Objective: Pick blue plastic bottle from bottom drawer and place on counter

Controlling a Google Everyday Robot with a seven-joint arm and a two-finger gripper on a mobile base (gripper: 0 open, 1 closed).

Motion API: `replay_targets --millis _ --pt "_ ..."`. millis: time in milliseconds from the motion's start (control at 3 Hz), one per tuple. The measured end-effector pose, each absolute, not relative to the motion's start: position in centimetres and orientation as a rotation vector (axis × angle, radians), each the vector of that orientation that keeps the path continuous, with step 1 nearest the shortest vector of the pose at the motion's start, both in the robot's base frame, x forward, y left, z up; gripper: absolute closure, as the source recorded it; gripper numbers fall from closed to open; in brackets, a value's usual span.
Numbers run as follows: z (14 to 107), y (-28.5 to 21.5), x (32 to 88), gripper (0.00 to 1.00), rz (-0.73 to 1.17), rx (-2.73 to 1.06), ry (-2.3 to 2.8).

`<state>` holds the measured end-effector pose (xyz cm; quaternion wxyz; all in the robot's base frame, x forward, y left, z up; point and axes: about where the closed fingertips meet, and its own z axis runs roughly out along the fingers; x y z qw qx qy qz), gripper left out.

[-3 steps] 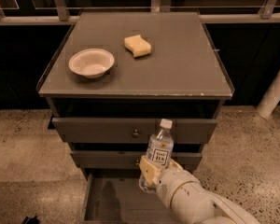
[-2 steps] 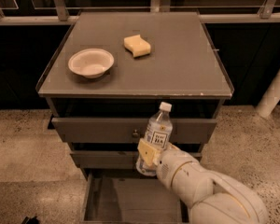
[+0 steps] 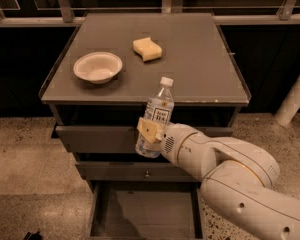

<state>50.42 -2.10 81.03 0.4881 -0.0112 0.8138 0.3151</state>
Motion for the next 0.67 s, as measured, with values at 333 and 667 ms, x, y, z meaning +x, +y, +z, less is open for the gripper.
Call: replay_targets --millis 333,667 --pt "81.0 -2.1 50.4 1.00 0.766 -0.027 1.978" --pt "82.3 -2.7 51.0 1.00 0.780 -0.054 1.930"
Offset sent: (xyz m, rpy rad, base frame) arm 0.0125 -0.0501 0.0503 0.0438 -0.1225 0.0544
